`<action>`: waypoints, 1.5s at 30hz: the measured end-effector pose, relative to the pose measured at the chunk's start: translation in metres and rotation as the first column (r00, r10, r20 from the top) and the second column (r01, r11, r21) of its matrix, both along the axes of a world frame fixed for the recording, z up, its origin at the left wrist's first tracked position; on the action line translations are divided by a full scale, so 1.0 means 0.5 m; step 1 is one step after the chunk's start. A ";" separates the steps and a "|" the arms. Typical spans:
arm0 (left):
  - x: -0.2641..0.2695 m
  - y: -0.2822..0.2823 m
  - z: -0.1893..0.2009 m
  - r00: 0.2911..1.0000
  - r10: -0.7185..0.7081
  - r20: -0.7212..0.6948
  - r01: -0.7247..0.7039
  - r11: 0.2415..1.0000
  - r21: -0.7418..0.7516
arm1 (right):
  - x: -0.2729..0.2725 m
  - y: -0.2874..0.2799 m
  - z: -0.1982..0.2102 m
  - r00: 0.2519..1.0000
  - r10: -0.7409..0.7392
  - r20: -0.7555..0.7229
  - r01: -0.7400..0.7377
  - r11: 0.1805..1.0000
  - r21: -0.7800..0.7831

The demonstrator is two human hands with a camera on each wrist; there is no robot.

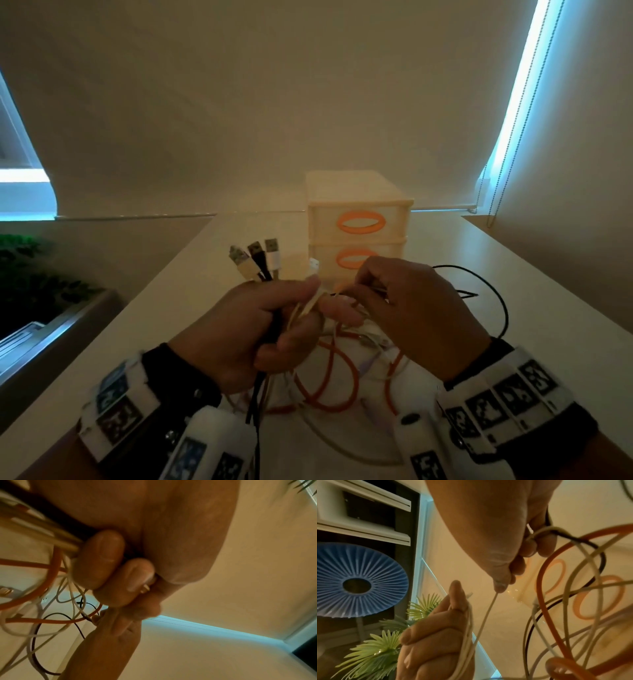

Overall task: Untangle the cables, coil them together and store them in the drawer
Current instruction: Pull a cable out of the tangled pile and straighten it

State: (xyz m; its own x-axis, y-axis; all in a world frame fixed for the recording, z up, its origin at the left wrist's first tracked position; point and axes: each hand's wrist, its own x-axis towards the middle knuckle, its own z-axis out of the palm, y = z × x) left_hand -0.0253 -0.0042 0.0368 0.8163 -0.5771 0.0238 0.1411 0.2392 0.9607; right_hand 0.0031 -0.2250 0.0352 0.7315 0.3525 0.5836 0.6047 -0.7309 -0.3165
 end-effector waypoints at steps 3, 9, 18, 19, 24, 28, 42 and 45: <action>-0.018 -0.015 0.001 0.981 0.124 0.152 -0.164 0.942 0.293 | 0.000 0.008 -0.001 0.995 0.097 -0.003 -0.096 0.990 0.100; -0.005 -0.049 -0.012 0.831 0.536 0.152 -0.556 0.812 0.177 | -0.006 0.029 -0.007 0.948 0.311 -0.068 -0.284 0.924 0.255; 0.019 -0.027 0.004 0.745 0.650 -0.149 -0.653 0.668 -0.355 | 0.004 0.018 -0.013 0.956 0.288 -0.051 -0.270 0.937 0.221; 0.016 -0.027 0.009 0.778 0.594 -0.207 -0.620 0.670 -0.409 | 0.002 0.022 -0.017 0.947 0.308 -0.087 -0.279 0.927 0.249; 0.012 -0.015 0.019 0.854 0.412 -0.317 -0.520 0.671 -0.528 | 0.008 0.028 -0.023 0.965 0.261 0.023 -0.258 0.935 0.245; 0.007 -0.015 0.016 0.910 0.326 -0.254 -0.413 0.748 -0.520 | 0.030 0.007 -0.014 0.995 0.094 -0.012 -0.082 0.920 0.383; -0.003 0.001 0.030 0.943 0.303 -0.136 -0.327 0.774 -0.543 | 0.053 -0.028 -0.011 0.986 -0.007 0.168 -0.047 0.947 0.317; -0.005 -0.019 0.029 0.923 0.356 -0.142 -0.375 0.760 -0.531 | -0.010 0.008 0.019 0.946 0.302 0.117 -0.323 0.860 0.396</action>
